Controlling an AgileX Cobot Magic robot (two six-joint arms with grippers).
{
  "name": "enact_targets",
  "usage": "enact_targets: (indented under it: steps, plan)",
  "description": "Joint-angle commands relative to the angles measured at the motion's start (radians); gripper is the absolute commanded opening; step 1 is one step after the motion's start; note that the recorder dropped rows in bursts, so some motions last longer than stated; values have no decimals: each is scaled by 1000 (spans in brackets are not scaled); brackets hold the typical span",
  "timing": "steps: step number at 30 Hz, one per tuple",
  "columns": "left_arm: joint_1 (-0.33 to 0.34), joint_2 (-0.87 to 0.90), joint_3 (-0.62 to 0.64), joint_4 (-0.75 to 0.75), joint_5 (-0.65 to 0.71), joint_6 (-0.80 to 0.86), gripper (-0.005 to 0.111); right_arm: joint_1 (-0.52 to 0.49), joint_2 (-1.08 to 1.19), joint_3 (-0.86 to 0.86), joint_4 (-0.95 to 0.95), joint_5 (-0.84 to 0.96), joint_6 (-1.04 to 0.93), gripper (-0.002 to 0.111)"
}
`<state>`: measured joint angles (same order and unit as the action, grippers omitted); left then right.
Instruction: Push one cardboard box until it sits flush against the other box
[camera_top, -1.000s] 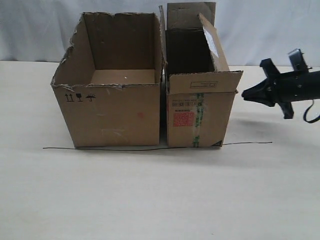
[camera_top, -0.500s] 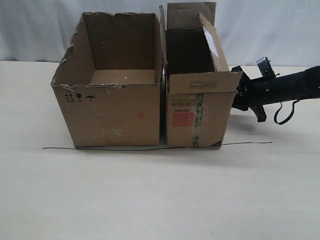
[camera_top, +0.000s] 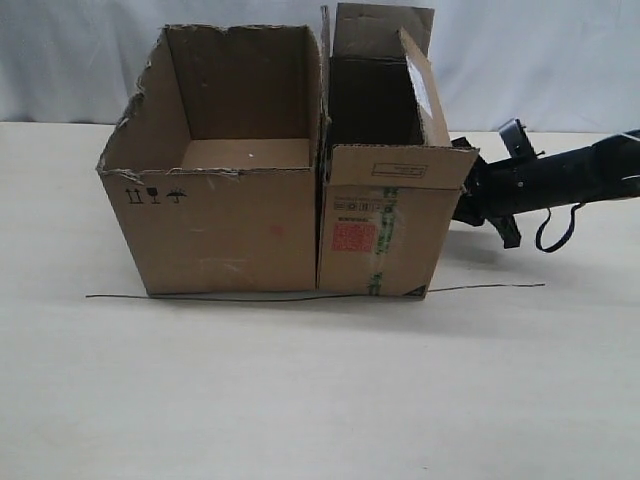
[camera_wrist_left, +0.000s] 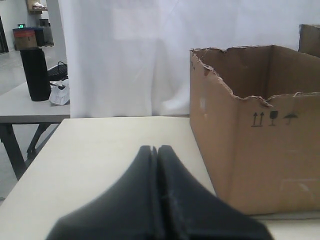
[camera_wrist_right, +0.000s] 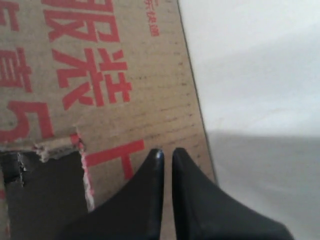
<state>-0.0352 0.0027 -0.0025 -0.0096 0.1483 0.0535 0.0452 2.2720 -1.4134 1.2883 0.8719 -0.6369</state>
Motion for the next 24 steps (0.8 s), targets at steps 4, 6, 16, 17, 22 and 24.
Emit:
enact_targets:
  steps: [4,6,16,17,22,24]
  plan:
    - [0,-3,3,1,-6,-4,0,-86,-104,-6,-82,-8,-4,5]
    - [0,-3,3,1,-6,-4,0,-118,-192,-1,-184,-8,-1,5]
    - [0,-3,3,1,-6,-4,0,-92,-1113,511,-553,-278,147,5]
    - [0,-3,3,1,-6,-4,0,-38,-1251,614,-569,-331,130,5]
    - [0,-3,3,1,-6,-4,0,184,-1611,822,-803,-320,239,5]
    - [0,-3,3,1,-6,-4,0,221,-1731,859,-775,-282,239,5]
